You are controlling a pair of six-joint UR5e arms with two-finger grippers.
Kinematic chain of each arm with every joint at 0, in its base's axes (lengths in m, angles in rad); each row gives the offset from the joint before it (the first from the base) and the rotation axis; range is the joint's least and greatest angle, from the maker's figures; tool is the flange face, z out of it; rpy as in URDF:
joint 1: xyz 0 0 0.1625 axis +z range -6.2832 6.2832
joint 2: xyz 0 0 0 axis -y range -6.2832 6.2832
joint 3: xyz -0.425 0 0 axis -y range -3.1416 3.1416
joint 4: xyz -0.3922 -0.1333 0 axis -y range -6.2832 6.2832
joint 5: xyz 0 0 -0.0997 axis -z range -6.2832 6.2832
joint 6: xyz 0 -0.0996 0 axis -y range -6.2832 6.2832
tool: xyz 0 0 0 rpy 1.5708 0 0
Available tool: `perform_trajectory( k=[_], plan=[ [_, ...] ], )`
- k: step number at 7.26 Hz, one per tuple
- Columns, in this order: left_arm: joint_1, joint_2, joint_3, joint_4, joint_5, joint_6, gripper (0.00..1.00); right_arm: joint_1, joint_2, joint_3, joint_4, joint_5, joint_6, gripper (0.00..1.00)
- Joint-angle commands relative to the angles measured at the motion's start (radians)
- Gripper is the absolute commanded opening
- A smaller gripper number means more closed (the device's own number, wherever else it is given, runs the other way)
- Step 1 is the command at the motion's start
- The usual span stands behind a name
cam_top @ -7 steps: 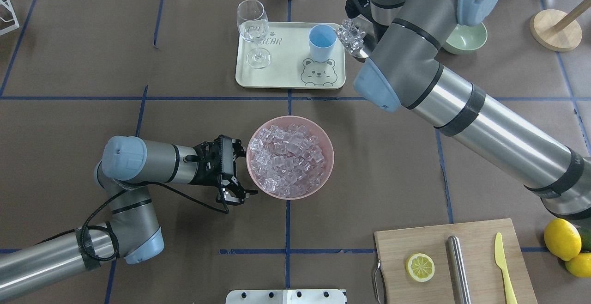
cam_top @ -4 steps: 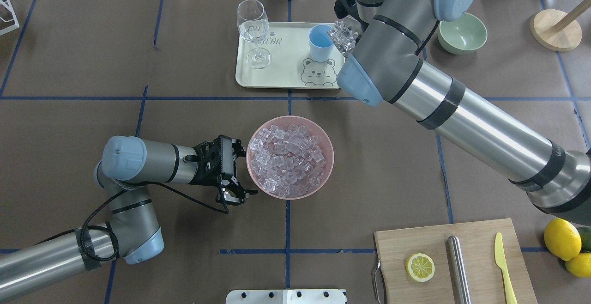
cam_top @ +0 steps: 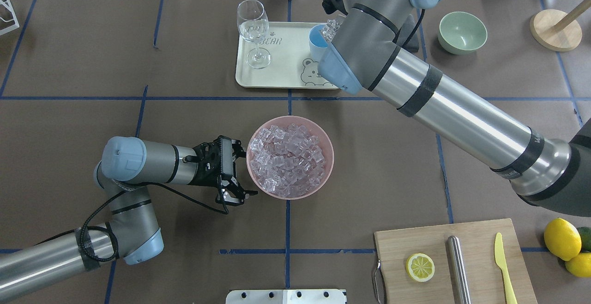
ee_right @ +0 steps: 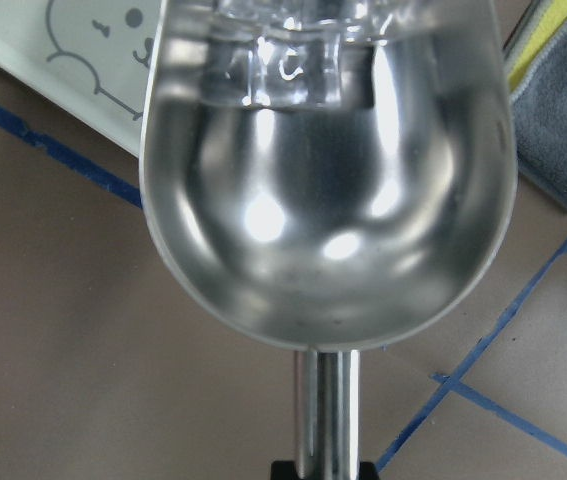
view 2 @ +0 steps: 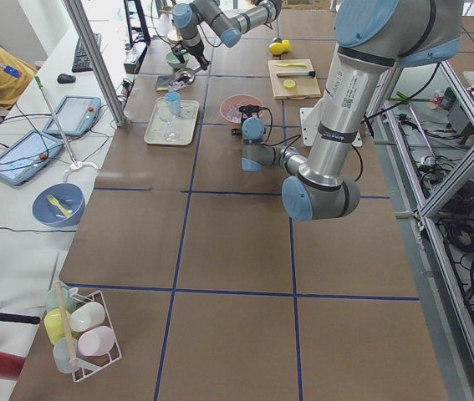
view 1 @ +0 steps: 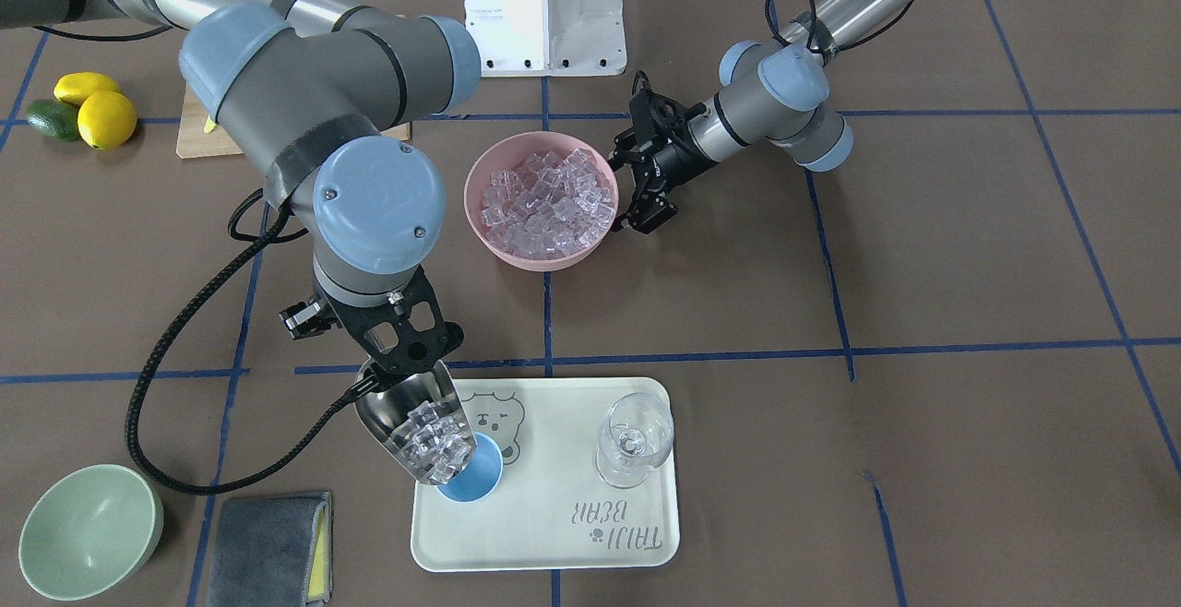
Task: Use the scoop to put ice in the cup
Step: 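Tilt the scoop with the right gripper to pour ice into the blue cup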
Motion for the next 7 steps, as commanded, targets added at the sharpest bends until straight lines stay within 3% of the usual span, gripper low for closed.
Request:
perform_trajectory(
  k=[1,7],
  plan=[
    [0.0,0.0,0.0,0.0,0.0,0.0,1.0,0.0,0.022,-0.033,-0.042,-0.015,-0.049,0.0],
    [0.002,0.006,0.002,-0.018,0.002,0.0,1.0,0.006,0.096,-0.07,-0.227,-0.041,-0.204,0.0]
  ],
)
